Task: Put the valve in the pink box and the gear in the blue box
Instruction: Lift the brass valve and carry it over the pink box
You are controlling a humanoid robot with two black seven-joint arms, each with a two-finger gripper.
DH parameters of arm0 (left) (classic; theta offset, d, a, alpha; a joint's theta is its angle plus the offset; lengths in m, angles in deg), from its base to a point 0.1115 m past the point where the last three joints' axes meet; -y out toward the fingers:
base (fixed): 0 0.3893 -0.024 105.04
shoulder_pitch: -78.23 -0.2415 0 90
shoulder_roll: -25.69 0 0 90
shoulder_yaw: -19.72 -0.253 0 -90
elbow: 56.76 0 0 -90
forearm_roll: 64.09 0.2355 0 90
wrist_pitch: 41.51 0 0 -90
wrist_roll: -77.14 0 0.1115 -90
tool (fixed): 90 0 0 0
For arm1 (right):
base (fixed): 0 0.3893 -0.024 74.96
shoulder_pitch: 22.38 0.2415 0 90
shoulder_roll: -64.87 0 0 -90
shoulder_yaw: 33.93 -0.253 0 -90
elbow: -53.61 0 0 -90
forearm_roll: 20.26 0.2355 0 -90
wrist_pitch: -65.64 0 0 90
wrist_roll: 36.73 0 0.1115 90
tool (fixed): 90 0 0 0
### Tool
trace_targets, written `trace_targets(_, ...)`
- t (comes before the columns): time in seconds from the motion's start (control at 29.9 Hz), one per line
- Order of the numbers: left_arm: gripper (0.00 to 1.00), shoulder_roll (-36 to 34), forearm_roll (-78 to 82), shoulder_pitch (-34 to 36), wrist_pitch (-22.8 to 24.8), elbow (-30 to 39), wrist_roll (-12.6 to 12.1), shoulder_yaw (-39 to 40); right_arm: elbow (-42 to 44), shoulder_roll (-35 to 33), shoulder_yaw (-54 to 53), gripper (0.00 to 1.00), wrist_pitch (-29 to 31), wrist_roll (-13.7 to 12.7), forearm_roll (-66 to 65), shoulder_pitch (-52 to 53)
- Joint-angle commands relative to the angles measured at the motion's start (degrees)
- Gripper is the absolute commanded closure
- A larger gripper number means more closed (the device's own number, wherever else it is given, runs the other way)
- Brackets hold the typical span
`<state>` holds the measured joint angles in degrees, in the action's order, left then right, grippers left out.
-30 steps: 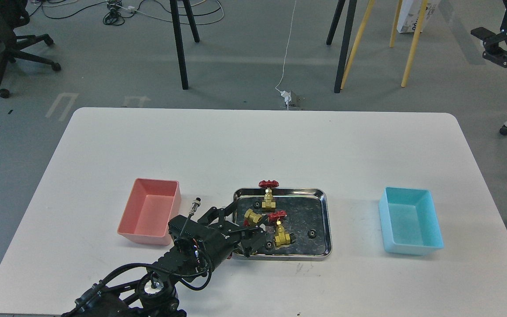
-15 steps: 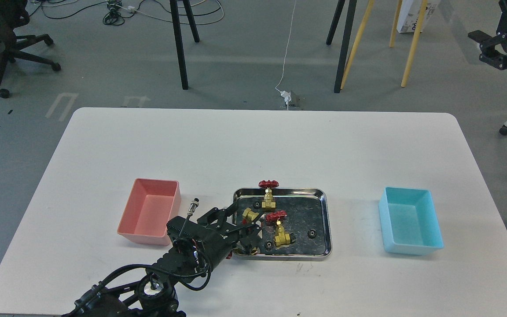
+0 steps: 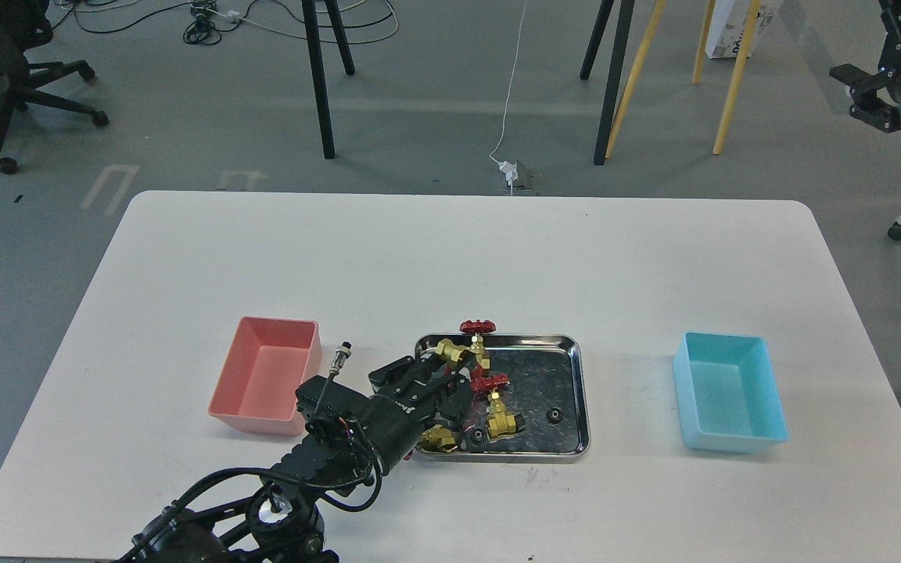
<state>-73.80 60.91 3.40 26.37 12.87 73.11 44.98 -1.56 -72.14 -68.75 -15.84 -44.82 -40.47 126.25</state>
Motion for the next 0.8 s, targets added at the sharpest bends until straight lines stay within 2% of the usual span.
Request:
trace_targets(0.0,0.81,-5.5,-0.2,-0.4,0.2,8.7,-1.4,3.0,0.1,0.0,0.1,0.02,-0.1,0.0,0.0,0.2)
trace_targets(0.17,0.82,-16.8,-3.3,-3.6,0.1,13.3,-2.4,8.2,0.1,-0.1,0.1,0.02,-0.4,-0.1,0.1,1.6)
trace_targets(0.33,0.82,-25.7,-7.3,-7.3,0.0,13.2,-2.4,10.3,0.1,-0.4,0.1,0.02,-0.3,-0.2,0.1,2.3)
trace_targets(0.47,0.82,-27.6,-9.2,-9.1,0.0,11.8,-2.3,10.5,0.2,-0.5,0.1,0.02,-0.3,-0.2,0.1,2.4)
trace_targets(0.67,0.82,-27.0,-9.2,-9.3,0.0,5.2,-1.7,10.6,0.9,-0.2,0.1,0.02,-0.2,0.0,0.1,3.2)
trace_targets(0.74,0.8,-27.0,-9.2,-9.3,0.0,4.3,-1.6,10.6,1.0,-0.1,0.1,0.01,0.0,0.3,0.1,3.4)
trace_targets(0.77,0.76,-27.0,-9.2,-9.3,0.0,4.2,-1.5,10.6,1.0,0.0,0.0,0.01,0.1,0.3,0.1,3.7)
